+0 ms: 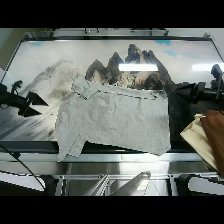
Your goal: Fold the shirts.
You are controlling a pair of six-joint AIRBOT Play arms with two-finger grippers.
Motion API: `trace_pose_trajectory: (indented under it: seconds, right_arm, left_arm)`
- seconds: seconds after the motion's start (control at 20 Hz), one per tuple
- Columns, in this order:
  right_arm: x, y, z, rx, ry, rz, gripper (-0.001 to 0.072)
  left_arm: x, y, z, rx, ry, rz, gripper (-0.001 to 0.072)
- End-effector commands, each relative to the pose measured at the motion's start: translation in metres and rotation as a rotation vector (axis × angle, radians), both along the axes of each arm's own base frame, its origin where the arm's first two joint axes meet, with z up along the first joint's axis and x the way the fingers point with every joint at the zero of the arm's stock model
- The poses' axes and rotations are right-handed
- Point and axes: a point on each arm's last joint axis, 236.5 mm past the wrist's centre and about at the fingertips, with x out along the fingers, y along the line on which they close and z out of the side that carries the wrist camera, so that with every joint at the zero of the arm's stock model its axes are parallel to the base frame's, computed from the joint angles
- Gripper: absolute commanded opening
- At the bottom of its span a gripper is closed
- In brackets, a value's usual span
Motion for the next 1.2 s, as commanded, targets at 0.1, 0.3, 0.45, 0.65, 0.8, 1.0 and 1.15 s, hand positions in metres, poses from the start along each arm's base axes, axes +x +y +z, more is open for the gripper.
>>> trace_pose_trajectory:
  seconds: [0.1,0.3,0.45,0.65,0.8,1.0,1.15]
  right_arm:
    - [-0.028,0.013,0.005,-0.005,-0.003,0.034,0.0243]
    - [-0.032,0.017,0.021,0.009,-0.037,0.046,0.0243]
    - [-0.038,0.021,0.029,0.012,-0.047,0.063,0.0243]
    - [-0.049,0.024,0.033,0.016,-0.027,0.092,0.0244]
    - [-0.071,0.001,-0.014,-0.114,0.197,0.068,0.0243]
    - [-0.133,-0.048,-0.101,-0.373,0.586,-0.071,0.0278]
    - [-0.182,-0.046,-0.138,-0.416,0.798,-0.089,0.066]
  left_arm:
    - [-0.055,-0.03,-0.056,0.029,0.103,-0.072,0.0698]
    - [-0.036,-0.088,-0.053,-0.143,0.024,-0.105,0.0561]
    - [-0.037,-0.106,-0.057,-0.174,0.016,-0.16,0.038]
    - [-0.037,-0.103,-0.058,-0.178,0.019,-0.153,0.0271]
    - [-0.041,-0.09,-0.054,-0.197,0.02,-0.136,0.0068]
    - [-0.043,-0.081,-0.052,-0.208,0.018,-0.117,0.0068]
    - [-0.042,-0.082,-0.053,-0.206,0.011,-0.123,0.0068]
